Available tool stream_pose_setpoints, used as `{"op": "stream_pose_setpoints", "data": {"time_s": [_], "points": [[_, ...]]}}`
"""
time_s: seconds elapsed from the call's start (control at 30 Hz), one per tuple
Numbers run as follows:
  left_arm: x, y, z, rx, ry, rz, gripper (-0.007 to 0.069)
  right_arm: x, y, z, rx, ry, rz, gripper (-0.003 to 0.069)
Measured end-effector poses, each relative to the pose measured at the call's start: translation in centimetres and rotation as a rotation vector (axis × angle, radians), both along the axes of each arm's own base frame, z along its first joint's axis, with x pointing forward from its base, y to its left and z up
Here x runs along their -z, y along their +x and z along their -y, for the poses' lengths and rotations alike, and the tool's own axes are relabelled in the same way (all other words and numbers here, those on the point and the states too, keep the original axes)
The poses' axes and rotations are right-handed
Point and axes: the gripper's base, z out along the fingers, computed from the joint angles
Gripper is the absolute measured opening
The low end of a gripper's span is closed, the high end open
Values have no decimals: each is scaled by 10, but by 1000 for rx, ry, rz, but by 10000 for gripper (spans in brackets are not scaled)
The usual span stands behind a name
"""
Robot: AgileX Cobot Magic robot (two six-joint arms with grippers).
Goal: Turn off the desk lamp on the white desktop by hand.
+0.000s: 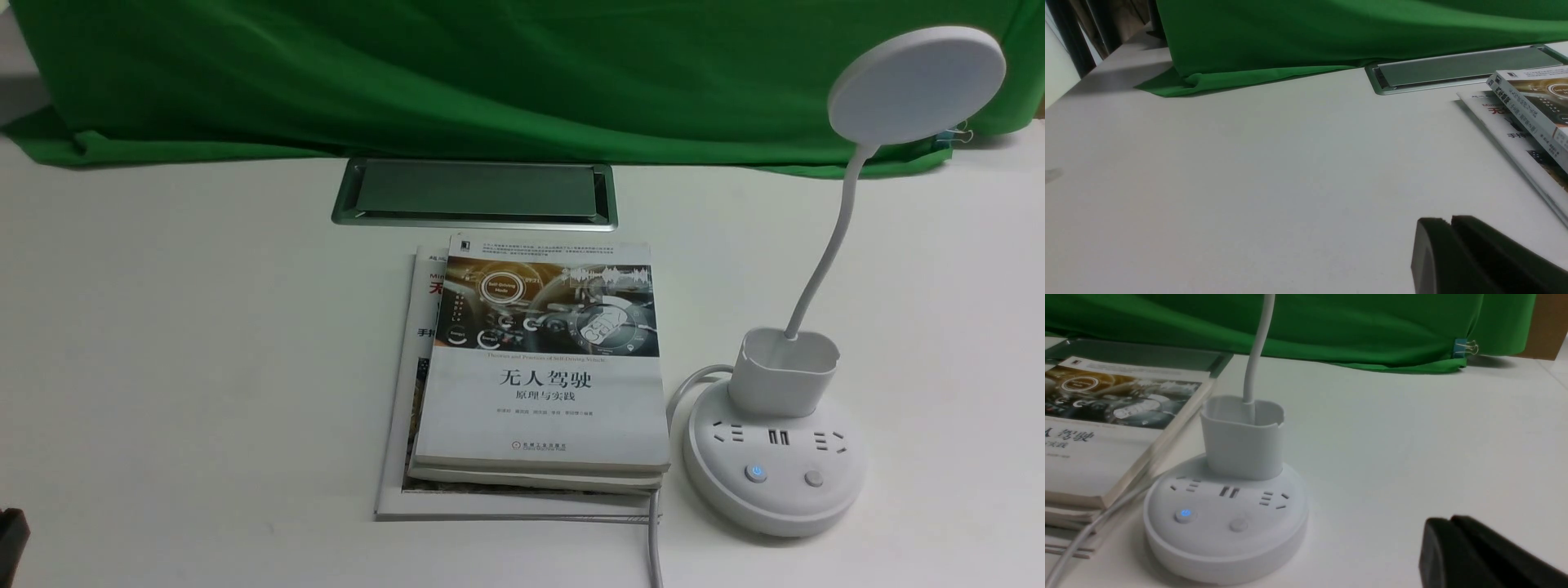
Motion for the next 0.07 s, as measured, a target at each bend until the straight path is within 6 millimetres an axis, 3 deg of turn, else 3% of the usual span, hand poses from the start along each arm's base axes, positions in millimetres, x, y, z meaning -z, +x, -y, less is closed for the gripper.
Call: {"op": "stream_pose_setpoints", "data": {"time_s": [0.07], "points": [[0,0,0,0,0,0,20,0,0,0,0,0,0,48]]}}
